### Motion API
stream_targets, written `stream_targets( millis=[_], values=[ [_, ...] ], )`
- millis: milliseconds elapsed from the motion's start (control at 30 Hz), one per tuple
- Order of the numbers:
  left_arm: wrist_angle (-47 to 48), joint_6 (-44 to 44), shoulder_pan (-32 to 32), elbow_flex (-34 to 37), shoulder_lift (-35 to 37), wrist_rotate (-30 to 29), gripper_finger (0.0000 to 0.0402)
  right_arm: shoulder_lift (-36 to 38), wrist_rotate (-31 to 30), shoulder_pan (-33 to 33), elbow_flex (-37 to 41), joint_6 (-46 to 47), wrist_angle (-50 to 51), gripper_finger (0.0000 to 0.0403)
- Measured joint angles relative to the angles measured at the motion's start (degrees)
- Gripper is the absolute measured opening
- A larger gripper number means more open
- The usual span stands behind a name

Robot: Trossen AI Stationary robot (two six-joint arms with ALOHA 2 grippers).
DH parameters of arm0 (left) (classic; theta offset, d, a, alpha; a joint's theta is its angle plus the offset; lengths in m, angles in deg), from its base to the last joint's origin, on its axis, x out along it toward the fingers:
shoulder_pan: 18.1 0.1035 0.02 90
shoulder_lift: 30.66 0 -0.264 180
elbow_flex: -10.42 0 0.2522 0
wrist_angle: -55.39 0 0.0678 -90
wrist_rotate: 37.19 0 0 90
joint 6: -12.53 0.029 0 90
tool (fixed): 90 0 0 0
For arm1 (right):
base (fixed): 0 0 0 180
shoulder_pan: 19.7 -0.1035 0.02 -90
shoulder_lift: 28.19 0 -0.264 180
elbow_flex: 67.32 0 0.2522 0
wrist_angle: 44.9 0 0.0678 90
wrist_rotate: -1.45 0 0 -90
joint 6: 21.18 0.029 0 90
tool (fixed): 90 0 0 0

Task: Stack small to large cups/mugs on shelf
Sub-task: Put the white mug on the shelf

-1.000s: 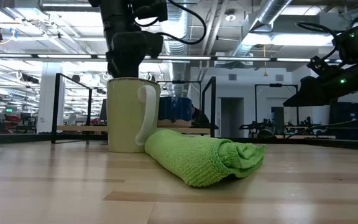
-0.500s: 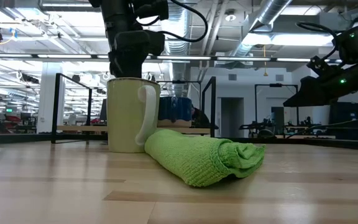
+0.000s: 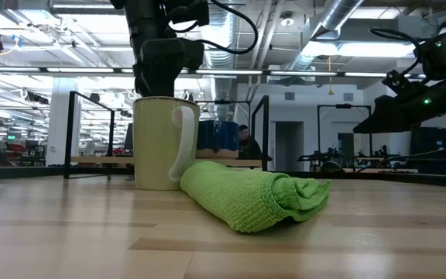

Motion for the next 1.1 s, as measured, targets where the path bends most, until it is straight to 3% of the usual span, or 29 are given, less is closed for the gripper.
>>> stream_targets(
  millis=[233,700,1100],
  values=[
    [0.80,-0.96,0.00,0.00,0.01,0.03,0.0213,0.00,0.00,0.00,0.00,0.00,0.00,0.0265],
    [0.93,-0.97,0.00,0.00,0.01,-0.09,0.0077,0.00,-0.02,0.00,0.00,-0.01,-0.02,0.0265],
    [-2.17,-2.47,2.16,3.15,0.05,5.03,0.0063,0.00,-0.03,0.00,0.00,-0.09,-0.03,0.0265]
  ],
)
